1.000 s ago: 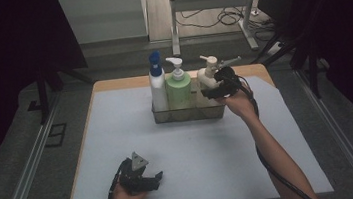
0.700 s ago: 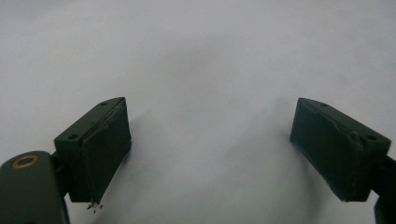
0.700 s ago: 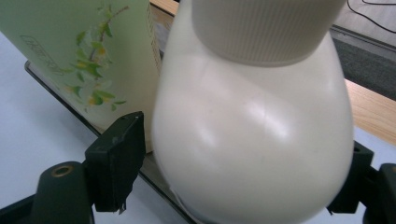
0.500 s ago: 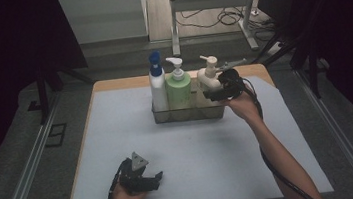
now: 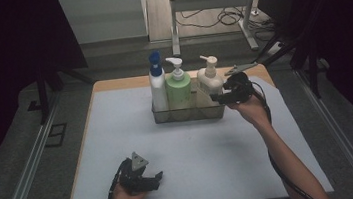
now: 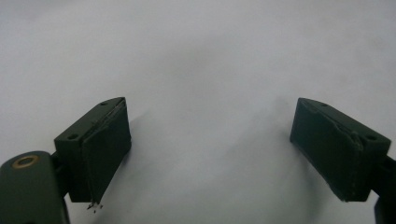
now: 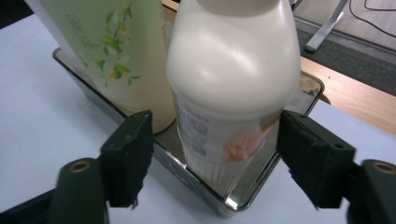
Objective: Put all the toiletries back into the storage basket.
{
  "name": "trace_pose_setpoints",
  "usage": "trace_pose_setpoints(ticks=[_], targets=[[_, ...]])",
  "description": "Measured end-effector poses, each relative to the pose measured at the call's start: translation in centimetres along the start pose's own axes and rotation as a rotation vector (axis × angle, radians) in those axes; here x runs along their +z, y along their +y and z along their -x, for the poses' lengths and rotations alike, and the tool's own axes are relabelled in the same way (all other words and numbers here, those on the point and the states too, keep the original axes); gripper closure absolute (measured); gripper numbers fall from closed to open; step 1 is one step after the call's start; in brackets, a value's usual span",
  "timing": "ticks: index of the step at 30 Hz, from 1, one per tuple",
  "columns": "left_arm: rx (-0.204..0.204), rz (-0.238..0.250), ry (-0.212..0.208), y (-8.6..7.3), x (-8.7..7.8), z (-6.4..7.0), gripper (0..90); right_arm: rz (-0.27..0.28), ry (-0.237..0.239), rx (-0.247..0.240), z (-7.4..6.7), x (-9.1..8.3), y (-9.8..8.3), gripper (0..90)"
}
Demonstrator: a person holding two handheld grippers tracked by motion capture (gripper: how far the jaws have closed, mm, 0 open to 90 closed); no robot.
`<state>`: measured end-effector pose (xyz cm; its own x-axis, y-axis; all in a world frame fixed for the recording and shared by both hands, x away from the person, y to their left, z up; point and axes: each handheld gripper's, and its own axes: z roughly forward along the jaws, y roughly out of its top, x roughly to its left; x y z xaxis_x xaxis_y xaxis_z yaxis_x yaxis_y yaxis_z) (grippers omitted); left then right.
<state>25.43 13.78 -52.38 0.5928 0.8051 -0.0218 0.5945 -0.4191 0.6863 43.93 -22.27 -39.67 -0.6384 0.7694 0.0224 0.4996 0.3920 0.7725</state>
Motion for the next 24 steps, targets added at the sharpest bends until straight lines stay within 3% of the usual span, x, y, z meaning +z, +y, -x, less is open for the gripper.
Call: trace_pose_setpoints(ticks=[6, 14, 24], targets=[[0.0, 0.0, 0.0, 0.0, 0.0, 0.0, 12.0, -0.004, 0.007, 0.001, 0.2, -0.8, -0.9, 41.0], [0.0, 0.0, 0.0, 0.0, 0.0, 0.0, 12.1, 0.012, -0.029, 0.008, 1.0, -1.8, -1.9, 61.1], [-0.006, 0.005, 0.0, 0.0, 0.0, 0.0, 12.0, 0.0, -0.064, 0.023, 2.1, -1.1, -2.0, 83.9]])
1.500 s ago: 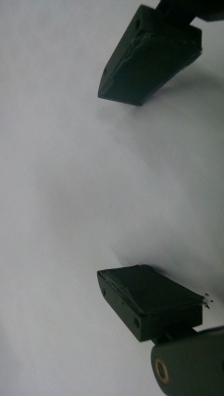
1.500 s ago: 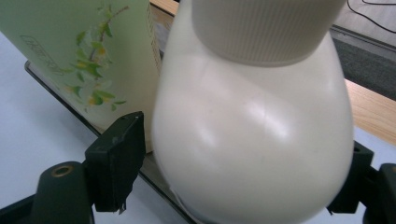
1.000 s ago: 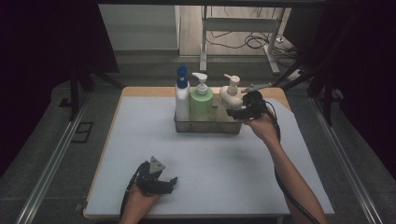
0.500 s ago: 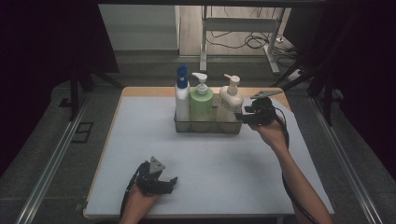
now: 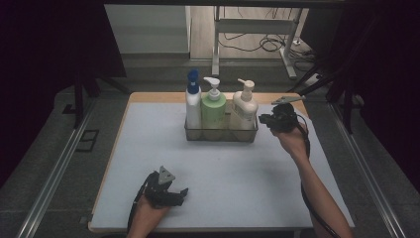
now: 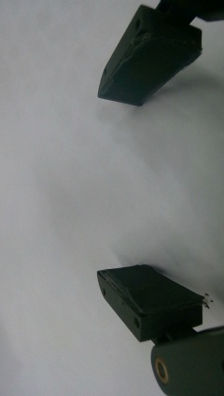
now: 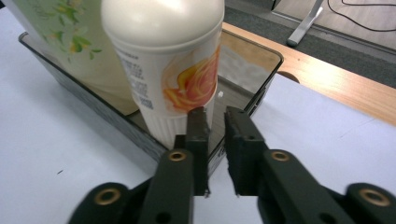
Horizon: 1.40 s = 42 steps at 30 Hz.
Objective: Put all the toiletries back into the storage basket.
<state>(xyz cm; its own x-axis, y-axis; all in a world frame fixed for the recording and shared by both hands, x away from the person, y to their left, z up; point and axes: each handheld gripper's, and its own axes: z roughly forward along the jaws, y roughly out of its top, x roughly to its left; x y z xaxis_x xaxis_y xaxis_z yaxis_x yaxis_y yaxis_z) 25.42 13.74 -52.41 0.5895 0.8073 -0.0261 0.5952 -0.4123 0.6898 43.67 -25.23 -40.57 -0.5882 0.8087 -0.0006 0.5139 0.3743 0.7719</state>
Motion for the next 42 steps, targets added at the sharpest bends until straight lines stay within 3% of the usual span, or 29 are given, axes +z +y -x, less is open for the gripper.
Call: trace_pose_setpoints(ticks=[3, 18, 25, 34, 42], targets=[[0.002, -0.002, 0.0, 0.0, 0.0, 0.0, 12.0, -0.003, -0.013, 0.006, 0.3, 0.6, 0.2, 89.4], [0.002, -0.002, 0.001, 0.0, 0.0, 0.0, 12.0, -0.027, -0.018, 0.053, 1.7, 3.5, 1.0, 89.7], [0.002, -0.002, 0.0, 0.0, 0.0, 0.0, 12.0, -0.043, 0.008, 0.036, 1.6, 4.8, 1.2, 89.5], [0.002, -0.003, 0.0, 0.0, 0.0, 0.0, 12.0, -0.051, 0.029, 0.052, 1.7, 5.8, 1.1, 89.7], [0.002, -0.003, 0.0, 0.0, 0.0, 0.0, 12.0, -0.068, 0.021, 0.055, 1.4, 6.3, 0.9, 89.7]])
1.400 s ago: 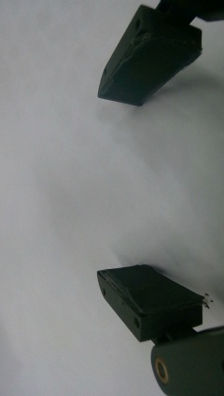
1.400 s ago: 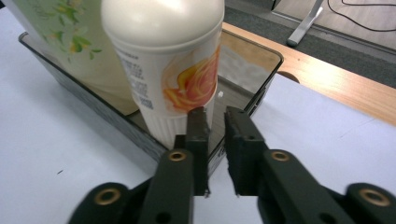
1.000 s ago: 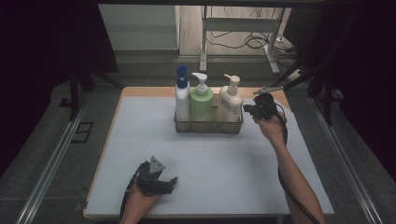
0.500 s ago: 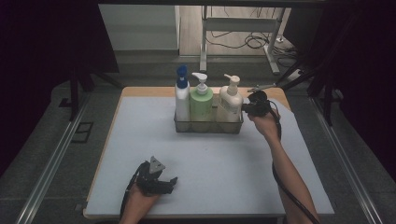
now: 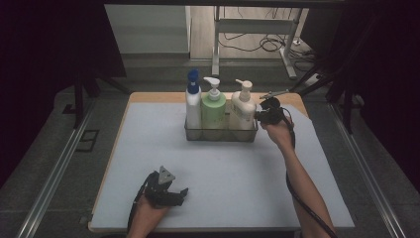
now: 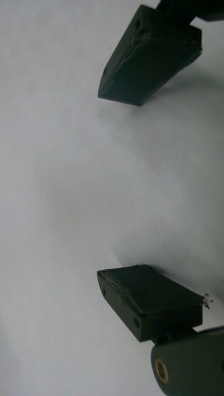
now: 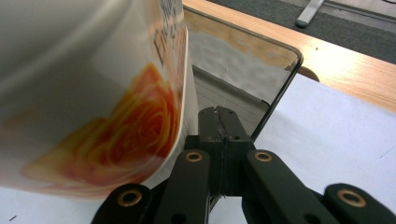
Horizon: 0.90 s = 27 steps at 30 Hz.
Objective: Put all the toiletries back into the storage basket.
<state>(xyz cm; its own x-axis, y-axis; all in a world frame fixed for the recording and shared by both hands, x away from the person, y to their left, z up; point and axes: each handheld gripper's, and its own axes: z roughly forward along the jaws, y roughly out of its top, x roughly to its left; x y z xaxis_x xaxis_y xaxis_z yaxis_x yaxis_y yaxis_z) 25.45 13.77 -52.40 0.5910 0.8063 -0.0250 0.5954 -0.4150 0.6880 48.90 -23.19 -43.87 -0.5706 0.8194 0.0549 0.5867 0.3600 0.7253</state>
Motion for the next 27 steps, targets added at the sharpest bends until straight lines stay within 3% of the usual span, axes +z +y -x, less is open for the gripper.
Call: trace_pose_setpoints(ticks=[24, 27], targets=[[-0.001, 0.0, 0.0, 0.0, 0.0, 0.0, 12.0, -0.031, 0.04, -0.038, -2.0, 2.1, -0.1, 86.8], [-0.001, 0.0, 0.0, 0.0, 0.0, 0.0, 12.0, -0.032, 0.038, -0.024, -2.0, 2.2, 0.0, 86.4]])
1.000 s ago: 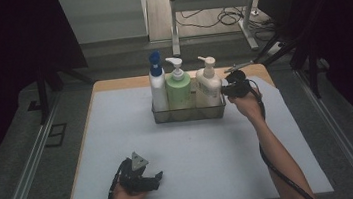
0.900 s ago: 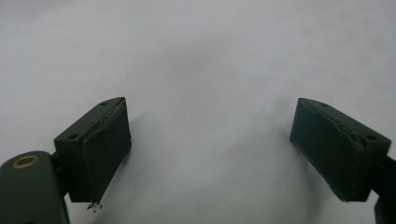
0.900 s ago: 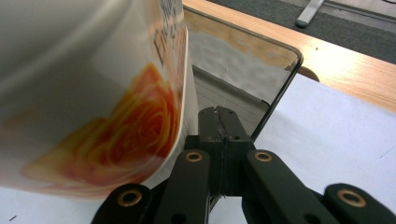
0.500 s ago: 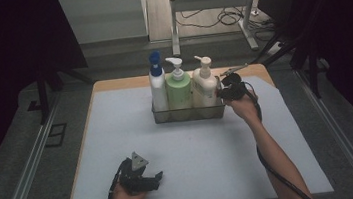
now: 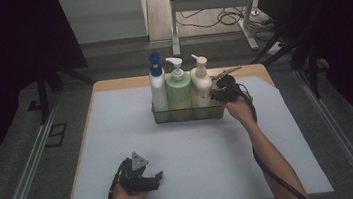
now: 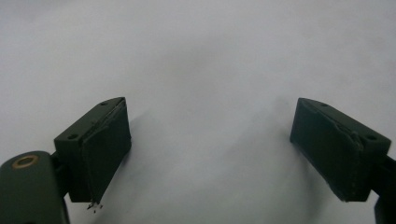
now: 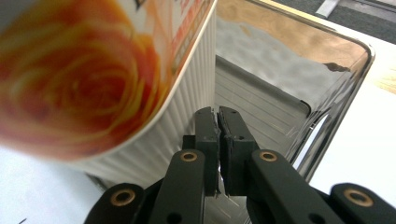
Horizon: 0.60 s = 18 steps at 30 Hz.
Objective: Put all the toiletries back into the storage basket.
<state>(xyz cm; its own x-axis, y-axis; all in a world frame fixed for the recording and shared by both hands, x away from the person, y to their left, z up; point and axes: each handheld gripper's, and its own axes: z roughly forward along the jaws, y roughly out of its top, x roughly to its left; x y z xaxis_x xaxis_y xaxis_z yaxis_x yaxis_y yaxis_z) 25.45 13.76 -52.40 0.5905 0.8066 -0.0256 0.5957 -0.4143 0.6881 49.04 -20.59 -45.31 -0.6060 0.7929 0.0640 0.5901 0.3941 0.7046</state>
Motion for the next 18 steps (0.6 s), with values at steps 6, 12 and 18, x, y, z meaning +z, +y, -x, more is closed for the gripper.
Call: trace_pose_setpoints(ticks=[6, 12, 18], targets=[[0.0, 0.0, 0.0, 0.0, 0.0, 0.0, 12.0, -0.001, 0.012, -0.003, -0.4, 0.4, 0.0, 88.2], [0.0, -0.001, -0.001, 0.0, 0.0, 0.0, 12.0, -0.002, 0.003, -0.003, -0.8, 0.5, 0.0, 89.7], [-0.001, -0.001, -0.001, 0.0, 0.0, 0.0, 12.0, 0.002, 0.005, -0.002, -1.1, 0.2, 0.0, 89.8]])
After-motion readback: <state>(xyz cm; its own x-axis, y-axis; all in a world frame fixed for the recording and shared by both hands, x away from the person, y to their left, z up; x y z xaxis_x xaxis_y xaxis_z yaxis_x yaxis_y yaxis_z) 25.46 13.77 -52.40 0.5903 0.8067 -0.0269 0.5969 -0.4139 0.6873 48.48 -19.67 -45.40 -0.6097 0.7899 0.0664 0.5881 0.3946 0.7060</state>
